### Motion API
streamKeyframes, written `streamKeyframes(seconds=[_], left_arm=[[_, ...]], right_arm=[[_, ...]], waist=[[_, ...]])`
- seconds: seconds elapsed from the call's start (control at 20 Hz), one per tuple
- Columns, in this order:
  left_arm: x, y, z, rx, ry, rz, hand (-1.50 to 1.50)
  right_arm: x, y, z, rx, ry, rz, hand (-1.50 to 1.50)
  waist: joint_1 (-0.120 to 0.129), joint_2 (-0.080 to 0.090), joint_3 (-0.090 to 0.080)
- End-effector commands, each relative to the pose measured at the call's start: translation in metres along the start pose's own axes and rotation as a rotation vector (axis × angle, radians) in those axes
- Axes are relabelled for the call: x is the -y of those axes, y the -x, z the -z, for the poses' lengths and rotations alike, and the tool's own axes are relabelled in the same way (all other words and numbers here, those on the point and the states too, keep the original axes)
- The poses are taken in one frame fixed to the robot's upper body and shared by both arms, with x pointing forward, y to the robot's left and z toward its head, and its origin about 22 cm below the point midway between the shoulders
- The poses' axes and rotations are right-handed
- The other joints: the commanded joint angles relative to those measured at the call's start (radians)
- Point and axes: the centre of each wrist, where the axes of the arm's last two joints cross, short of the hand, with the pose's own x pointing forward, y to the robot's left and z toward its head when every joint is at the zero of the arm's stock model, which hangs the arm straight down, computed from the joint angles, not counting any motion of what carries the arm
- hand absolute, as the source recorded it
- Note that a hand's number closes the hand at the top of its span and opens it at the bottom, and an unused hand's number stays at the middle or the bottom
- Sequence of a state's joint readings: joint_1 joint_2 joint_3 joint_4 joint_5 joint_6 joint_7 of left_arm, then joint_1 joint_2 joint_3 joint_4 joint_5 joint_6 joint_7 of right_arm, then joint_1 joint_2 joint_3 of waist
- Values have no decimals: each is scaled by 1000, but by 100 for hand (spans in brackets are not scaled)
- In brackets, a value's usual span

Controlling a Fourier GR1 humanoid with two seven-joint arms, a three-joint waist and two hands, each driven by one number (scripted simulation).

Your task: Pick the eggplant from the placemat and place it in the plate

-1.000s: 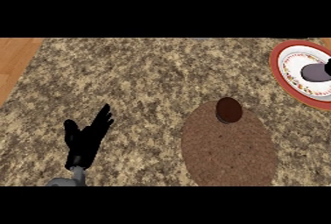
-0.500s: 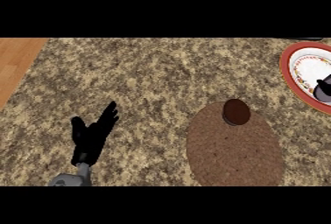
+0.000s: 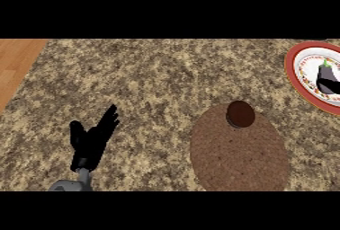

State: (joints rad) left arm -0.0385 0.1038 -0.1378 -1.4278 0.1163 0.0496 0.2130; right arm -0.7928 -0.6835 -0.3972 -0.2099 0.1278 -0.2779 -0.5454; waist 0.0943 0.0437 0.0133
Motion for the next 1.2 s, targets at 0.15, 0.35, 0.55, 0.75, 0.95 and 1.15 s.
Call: streamKeyframes(seconds=[0.15, 0.35, 0.55, 0.75, 0.95, 1.15], left_arm=[[-2, -2, 0, -13, -27, -2, 0], [1, -4, 1, -19, -11, -10, 0], [1, 4, -2, -16, -31, -24, 0], [-13, -1, -7, -29, -28, -2, 0], [4, 20, -7, -34, -26, -15, 0], [-7, 6, -8, -32, -41, -15, 0]], right_arm=[[39, 12, 1, -4, 86, 210, -150], [62, 22, -3, -15, -14, 285, -150], [79, 53, -29, -11, -112, 319, -150], [104, 62, -37, -3, -201, 321, -150], [129, 76, -52, 2, -263, 270, -150], [124, 86, -63, 11, -248, 219, -150]], waist=[[-30, -9, -2], [-35, -11, -3], [-42, -12, -2], [-46, -21, -4], [-55, -21, -4], [-51, -26, -5]])
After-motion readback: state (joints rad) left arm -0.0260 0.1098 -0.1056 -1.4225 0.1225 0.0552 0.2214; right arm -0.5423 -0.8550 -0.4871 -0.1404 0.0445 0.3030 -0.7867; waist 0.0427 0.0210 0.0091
